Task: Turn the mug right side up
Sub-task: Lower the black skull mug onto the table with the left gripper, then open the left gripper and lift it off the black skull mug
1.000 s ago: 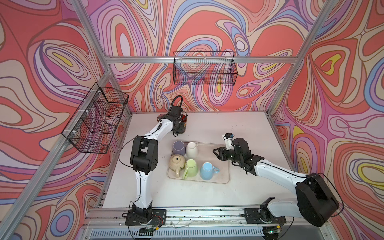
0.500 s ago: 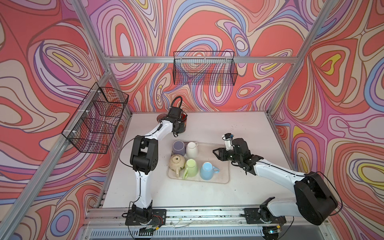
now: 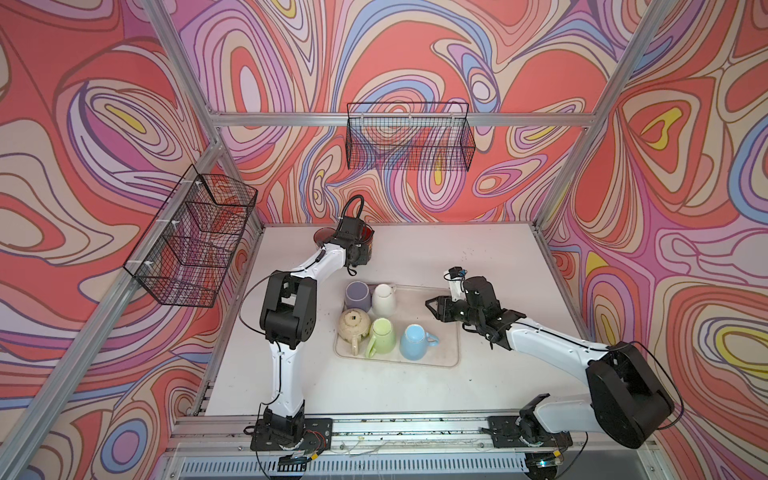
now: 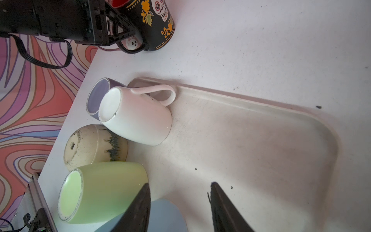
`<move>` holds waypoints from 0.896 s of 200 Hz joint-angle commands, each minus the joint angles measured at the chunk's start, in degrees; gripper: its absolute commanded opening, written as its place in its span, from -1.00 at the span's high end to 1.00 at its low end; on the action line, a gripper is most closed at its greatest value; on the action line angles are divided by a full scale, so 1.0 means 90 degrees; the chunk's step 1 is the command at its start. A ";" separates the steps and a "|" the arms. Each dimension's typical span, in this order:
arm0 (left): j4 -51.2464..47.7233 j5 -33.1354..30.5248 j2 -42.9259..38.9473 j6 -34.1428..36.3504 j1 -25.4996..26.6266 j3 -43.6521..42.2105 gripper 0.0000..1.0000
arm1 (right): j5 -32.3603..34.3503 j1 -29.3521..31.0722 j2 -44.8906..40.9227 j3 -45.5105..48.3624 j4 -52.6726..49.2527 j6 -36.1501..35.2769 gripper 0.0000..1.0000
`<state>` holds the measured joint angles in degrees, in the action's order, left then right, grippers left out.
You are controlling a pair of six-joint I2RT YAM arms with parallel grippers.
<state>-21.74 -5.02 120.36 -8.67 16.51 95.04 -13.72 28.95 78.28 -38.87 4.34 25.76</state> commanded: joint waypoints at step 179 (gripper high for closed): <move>-0.0231 -0.0651 -0.0355 -0.0259 -0.0120 -0.0170 0.08 | -0.0002 0.0016 -0.0039 0.0052 0.0016 -0.0064 0.02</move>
<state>-21.69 -8.82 120.36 -11.16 15.86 94.43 -13.74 28.95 78.35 -38.87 4.32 25.78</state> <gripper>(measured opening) 0.434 0.491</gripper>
